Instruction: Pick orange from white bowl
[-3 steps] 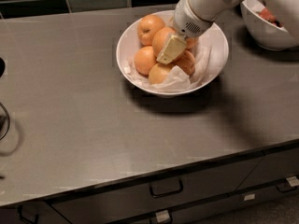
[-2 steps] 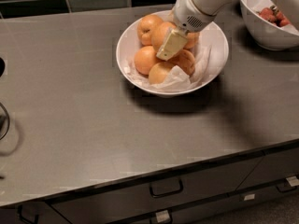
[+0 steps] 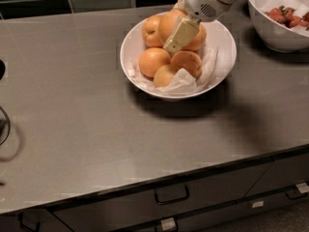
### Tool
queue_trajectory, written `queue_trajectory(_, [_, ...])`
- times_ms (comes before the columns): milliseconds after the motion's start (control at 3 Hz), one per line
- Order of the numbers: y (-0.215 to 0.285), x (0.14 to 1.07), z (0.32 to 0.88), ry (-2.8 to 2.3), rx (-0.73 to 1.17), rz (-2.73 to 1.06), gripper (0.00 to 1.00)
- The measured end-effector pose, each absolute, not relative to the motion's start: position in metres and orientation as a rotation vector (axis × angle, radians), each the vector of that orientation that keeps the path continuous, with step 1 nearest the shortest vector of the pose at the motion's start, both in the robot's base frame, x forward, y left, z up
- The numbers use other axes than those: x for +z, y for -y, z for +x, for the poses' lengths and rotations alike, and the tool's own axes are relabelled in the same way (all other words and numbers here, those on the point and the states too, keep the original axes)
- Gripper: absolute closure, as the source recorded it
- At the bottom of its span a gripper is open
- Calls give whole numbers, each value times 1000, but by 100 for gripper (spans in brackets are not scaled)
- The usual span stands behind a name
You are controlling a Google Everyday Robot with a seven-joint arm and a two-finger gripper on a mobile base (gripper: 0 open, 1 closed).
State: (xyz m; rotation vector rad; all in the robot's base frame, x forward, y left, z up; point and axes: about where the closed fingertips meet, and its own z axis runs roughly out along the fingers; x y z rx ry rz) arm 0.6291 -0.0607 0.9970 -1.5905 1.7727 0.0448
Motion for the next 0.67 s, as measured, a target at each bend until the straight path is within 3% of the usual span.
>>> queue_trajectory(667, [67, 1013, 623, -1744, 21, -1549, 100])
